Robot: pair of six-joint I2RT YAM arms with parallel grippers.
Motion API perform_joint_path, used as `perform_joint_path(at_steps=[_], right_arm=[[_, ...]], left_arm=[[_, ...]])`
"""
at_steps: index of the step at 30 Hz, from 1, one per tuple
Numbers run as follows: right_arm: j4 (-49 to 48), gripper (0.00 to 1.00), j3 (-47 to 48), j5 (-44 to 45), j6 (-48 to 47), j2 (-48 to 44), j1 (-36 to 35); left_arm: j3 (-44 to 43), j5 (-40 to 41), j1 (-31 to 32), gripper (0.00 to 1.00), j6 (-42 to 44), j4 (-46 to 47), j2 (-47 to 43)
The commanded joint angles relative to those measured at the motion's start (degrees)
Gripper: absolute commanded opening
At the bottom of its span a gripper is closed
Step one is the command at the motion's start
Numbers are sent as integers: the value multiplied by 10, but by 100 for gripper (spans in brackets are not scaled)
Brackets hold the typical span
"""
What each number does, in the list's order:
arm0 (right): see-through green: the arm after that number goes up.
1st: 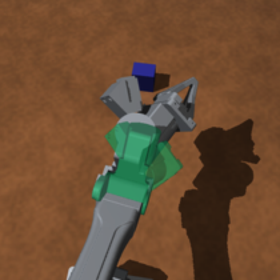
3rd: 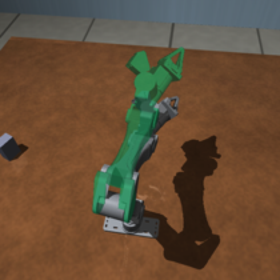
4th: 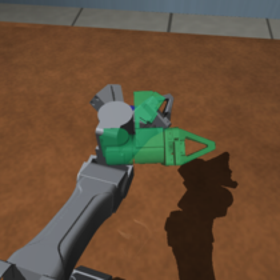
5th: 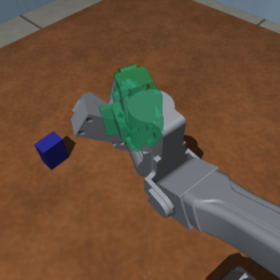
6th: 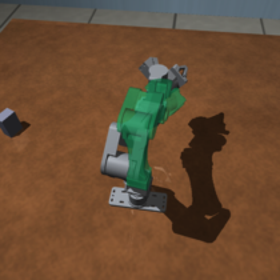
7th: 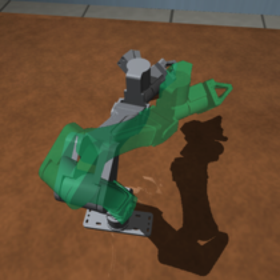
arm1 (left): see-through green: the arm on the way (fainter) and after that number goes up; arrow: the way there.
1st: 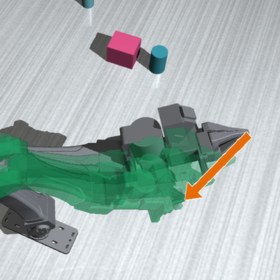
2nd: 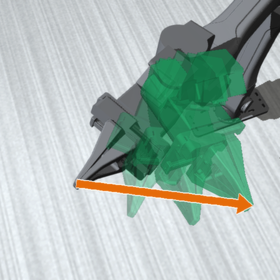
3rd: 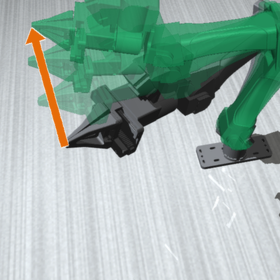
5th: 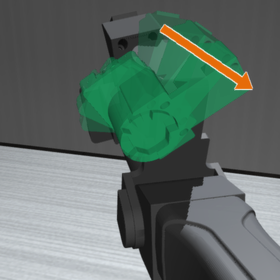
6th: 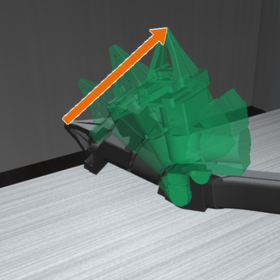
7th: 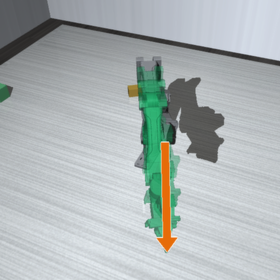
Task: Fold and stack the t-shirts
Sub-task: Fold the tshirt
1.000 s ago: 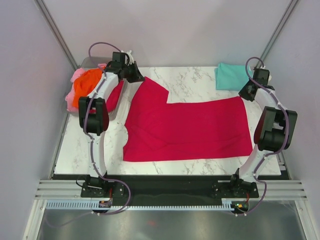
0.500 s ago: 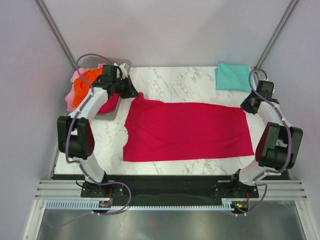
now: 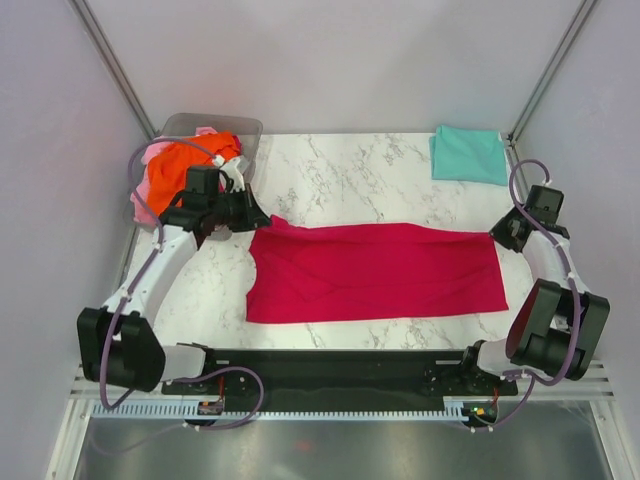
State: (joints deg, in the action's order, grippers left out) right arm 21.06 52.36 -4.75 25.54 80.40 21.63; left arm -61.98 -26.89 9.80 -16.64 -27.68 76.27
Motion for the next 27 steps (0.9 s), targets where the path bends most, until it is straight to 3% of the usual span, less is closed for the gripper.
perform_joint_path(at_steps=[1, 13, 20, 27], right_arm=[[-3, 0, -19, -5, -8, -31, 6], [4, 0, -69, 9, 5, -67, 29], [-4, 0, -93, 0, 8, -56, 61], [-8, 0, -74, -51, 15, -2, 90]], left_arm=[[30, 11, 7, 2, 15, -11, -61], [142, -12, 16, 2, -31, -51, -186], [173, -15, 16, 2, -42, -68, -210], [159, 97, 16, 2, -49, -91, -207]])
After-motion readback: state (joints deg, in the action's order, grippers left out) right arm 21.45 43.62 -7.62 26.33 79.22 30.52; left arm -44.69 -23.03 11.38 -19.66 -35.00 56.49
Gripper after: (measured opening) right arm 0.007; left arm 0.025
